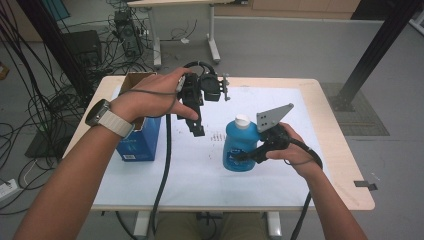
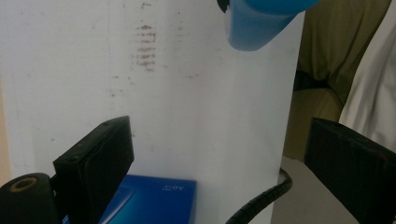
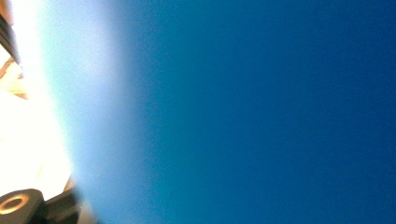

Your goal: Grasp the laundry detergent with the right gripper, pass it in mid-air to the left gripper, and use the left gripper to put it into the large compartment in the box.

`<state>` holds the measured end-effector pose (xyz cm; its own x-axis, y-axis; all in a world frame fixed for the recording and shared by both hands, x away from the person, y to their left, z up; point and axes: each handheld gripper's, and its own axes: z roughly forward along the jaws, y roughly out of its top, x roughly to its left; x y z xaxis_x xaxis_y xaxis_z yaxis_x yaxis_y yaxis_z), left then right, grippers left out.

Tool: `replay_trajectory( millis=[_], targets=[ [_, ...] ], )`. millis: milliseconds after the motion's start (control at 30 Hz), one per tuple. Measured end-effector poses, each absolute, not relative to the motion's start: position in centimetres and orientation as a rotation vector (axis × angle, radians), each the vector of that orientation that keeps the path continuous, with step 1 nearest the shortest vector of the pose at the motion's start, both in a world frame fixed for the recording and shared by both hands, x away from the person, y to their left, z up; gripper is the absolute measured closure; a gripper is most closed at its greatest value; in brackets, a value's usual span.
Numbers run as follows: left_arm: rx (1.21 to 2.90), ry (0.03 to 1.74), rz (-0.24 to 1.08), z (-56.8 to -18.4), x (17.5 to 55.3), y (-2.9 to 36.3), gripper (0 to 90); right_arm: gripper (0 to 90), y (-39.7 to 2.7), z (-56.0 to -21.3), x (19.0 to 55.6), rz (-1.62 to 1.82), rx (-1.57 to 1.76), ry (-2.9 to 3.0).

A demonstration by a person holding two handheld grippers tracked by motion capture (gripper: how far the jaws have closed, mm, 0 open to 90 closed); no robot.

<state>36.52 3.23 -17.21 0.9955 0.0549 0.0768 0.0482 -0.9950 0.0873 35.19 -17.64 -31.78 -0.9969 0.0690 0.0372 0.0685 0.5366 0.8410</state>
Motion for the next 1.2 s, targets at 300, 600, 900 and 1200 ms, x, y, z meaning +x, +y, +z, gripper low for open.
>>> replay_trajectory(
  millis=[300,600,900,1200],
  targets=[
    [3.070,0.080,0.091,-16.4,35.9,3.4,7.9,43.8,-15.6,-30.4,35.6,1.472,0.062,2.772],
    [3.073,0.062,0.063,-16.2,35.7,3.0,7.6,43.8,-13.8,-30.6,36.1,1.444,0.052,2.803],
    [3.067,0.063,0.054,-16.2,35.7,3.1,7.6,43.9,-12.3,-30.6,36.4,1.429,0.025,2.829],
    [3.062,0.059,0.043,-16.3,35.9,2.9,7.6,43.9,-11.2,-30.8,36.5,1.432,0.015,2.847]
  ],
)
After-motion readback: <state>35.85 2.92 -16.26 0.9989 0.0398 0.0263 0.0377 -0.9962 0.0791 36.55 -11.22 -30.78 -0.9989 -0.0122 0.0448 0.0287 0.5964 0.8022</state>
